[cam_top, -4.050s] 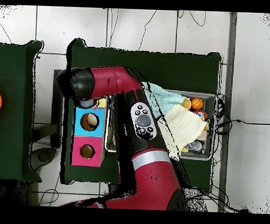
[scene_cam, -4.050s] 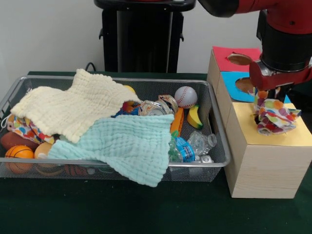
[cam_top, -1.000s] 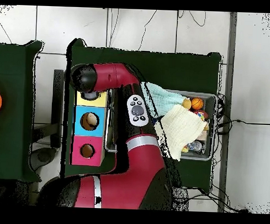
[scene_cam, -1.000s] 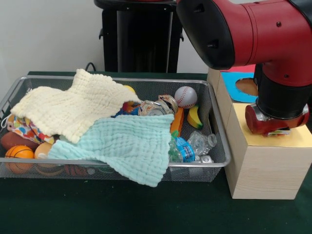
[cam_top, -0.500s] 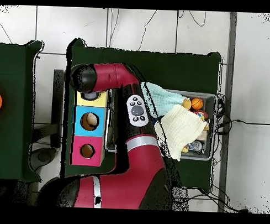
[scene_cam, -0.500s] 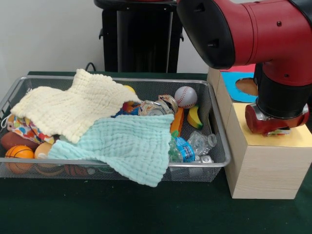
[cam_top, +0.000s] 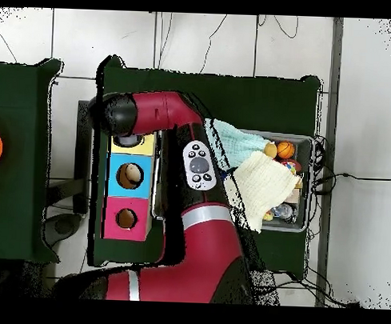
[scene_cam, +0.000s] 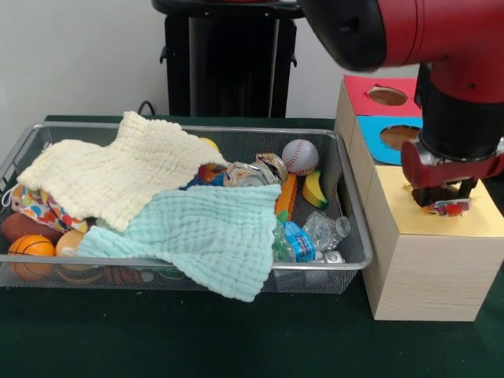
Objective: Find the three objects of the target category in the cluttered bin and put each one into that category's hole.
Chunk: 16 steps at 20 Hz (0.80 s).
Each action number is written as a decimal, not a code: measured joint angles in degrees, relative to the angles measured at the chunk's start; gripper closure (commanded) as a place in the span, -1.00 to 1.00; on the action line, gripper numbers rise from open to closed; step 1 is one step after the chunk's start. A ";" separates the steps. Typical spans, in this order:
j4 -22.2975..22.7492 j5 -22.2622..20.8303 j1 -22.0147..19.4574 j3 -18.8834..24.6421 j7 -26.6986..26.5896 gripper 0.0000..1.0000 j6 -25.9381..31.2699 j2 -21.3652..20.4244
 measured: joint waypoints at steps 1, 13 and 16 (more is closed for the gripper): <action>0.36 0.24 0.02 -0.19 0.00 -1.00 0.62 -1.06; 0.68 2.15 0.02 -1.92 0.00 -1.00 5.61 -9.63; 0.69 2.14 -0.42 -1.95 0.00 -1.00 5.61 -10.51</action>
